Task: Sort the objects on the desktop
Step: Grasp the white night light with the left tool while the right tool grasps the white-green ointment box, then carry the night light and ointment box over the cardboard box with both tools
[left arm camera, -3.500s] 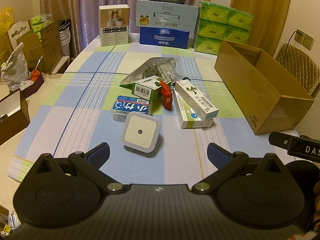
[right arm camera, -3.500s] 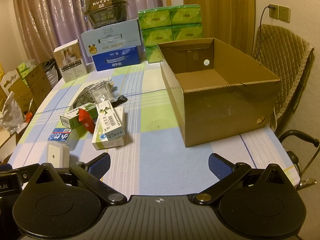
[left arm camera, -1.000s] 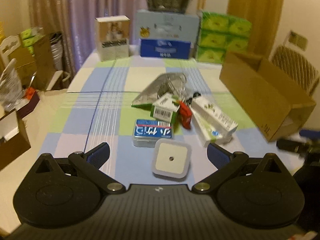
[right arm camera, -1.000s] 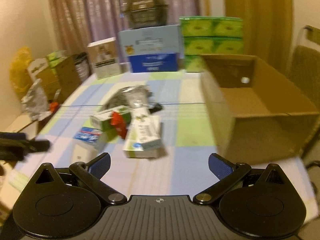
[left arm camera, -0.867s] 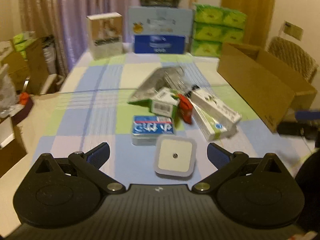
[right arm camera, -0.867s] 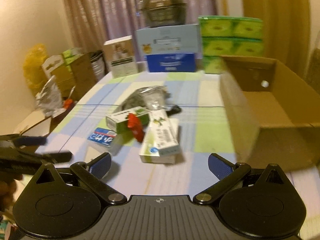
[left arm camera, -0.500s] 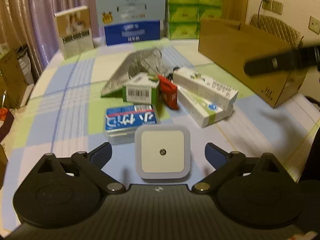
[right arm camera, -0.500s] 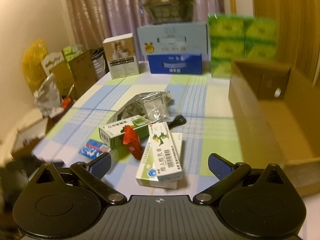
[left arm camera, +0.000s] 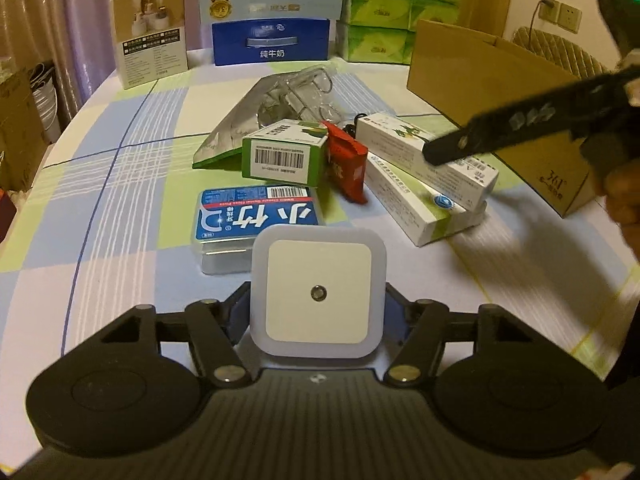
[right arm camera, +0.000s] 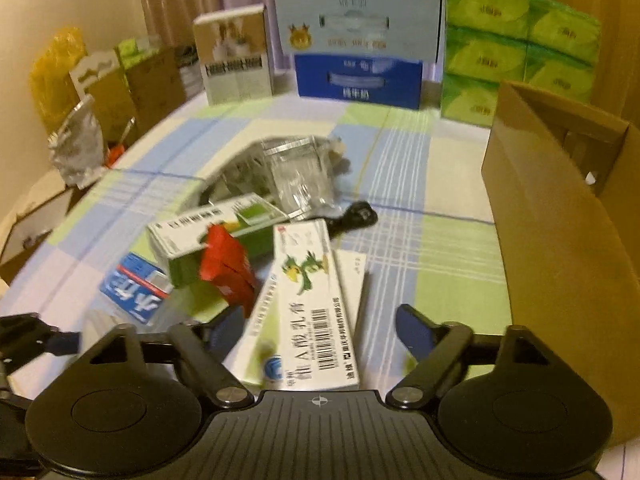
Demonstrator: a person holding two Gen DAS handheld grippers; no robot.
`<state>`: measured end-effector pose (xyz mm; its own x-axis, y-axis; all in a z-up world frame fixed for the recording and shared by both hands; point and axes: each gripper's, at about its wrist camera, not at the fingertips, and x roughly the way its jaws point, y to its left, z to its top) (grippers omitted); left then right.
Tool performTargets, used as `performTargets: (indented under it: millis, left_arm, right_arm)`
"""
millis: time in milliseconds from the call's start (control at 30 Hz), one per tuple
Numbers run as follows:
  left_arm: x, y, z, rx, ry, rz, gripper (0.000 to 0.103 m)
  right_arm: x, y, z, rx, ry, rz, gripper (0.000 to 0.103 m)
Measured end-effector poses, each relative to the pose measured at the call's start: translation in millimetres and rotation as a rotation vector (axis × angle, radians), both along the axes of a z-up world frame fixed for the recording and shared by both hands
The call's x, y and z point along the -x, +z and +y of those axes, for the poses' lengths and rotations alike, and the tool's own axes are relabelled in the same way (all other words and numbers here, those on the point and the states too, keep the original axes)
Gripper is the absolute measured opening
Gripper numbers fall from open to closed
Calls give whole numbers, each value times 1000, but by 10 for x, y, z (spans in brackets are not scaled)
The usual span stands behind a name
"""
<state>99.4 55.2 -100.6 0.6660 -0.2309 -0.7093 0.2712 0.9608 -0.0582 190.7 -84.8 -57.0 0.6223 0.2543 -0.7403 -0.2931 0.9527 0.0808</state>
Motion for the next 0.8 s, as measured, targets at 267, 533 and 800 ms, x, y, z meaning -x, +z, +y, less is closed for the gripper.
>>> performTargets:
  millis: [267,533,800]
  left_arm:
    - [-15,-11,-20,0,6,-9,62]
    - [-61,-23,-42,-3,2,6,61]
    - [-60,31,-50,-17,15,8,61]
  right_arm:
    - [-62,-69,49,37,45,-5,58]
    - [-152,-130,147,70,69,11,37]
    - [-55,-86,98,19,50,9,36]
